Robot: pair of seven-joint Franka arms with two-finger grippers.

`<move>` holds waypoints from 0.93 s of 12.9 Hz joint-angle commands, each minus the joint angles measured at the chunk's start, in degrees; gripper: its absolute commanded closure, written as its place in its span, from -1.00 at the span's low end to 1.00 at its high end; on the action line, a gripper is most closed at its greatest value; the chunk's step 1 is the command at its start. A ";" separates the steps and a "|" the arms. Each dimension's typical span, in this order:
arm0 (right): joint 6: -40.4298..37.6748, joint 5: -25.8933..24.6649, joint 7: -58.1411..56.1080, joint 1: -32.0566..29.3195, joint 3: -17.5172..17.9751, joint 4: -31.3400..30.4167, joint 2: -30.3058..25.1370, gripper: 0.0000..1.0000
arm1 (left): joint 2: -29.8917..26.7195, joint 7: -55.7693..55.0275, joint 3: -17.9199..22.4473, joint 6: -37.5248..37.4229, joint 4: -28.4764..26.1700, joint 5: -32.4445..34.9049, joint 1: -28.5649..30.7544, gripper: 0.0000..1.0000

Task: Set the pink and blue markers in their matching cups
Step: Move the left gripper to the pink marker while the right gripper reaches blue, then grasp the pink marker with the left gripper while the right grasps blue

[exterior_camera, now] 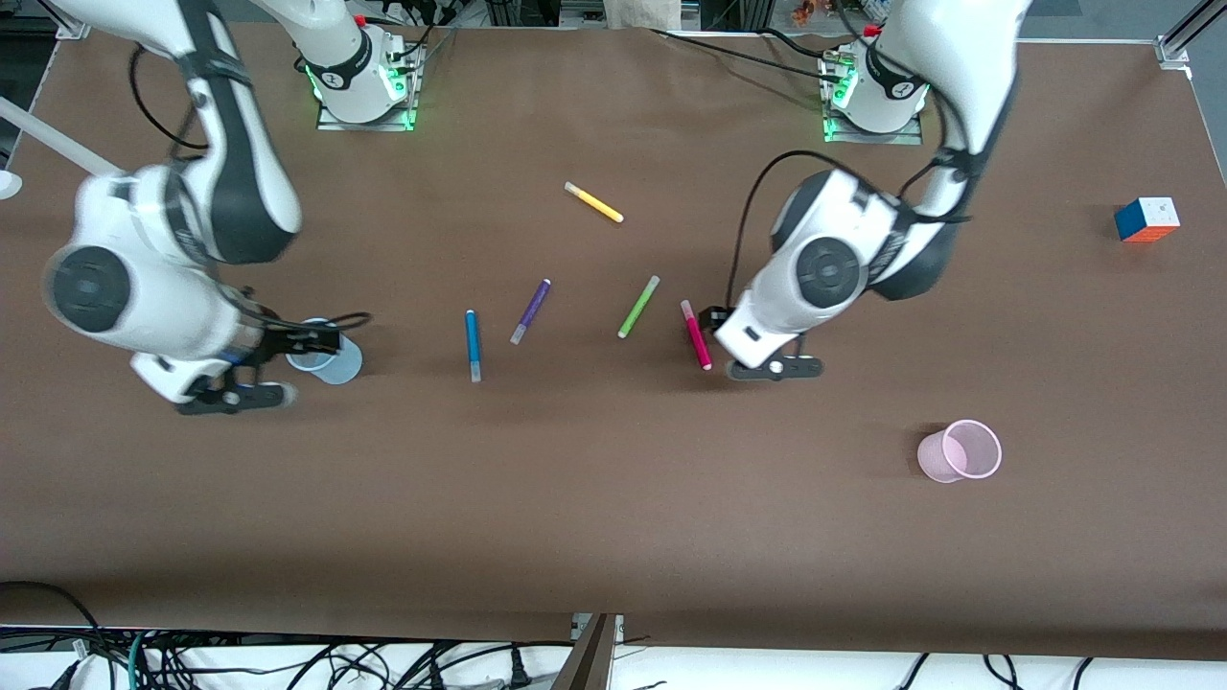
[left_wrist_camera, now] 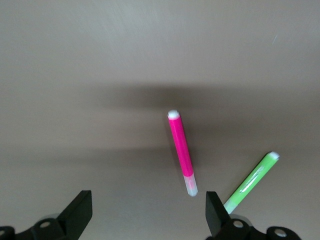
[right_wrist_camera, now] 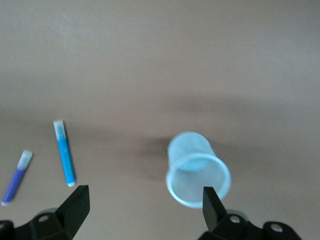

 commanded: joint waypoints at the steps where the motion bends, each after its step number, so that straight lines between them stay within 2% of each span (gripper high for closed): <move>1: 5.30 0.78 3.76 2.86 -0.42 1.29 5.53 -1.00 | 2.66 -5.02 0.69 -0.16 0.70 -1.08 -3.57 -1.00; 3: 8.73 0.78 6.92 5.67 -0.33 1.29 8.87 -1.00 | 3.45 -10.40 0.69 2.28 -0.25 -1.08 -5.42 -1.00; 5: 11.81 0.69 10.96 8.31 -0.33 1.29 11.60 -1.00 | 3.37 -12.26 0.60 10.61 -4.46 -1.61 -5.95 -1.00; 6: 13.13 0.69 11.33 9.37 -0.33 1.29 12.83 -1.00 | 3.37 -13.49 0.60 11.87 -4.92 -1.61 -6.48 -0.93; 8: 15.50 0.69 11.42 10.60 -0.33 1.20 15.03 -1.00 | 3.63 -16.73 0.60 12.05 -5.01 -1.69 -6.57 -0.41; 10: 16.57 0.78 11.42 11.92 -0.33 1.11 16.53 -1.00 | 4.59 -17.28 0.60 12.05 -5.01 -1.70 -6.75 -0.05; 11: 16.57 0.78 11.51 12.54 -0.33 0.94 16.80 -1.00 | 5.12 -17.36 0.60 12.14 -5.01 -1.70 -6.75 0.10; 12: 16.57 0.78 11.51 12.80 -0.25 0.68 16.89 -1.00 | 5.30 -17.36 0.60 12.14 -5.01 -1.70 -7.18 0.11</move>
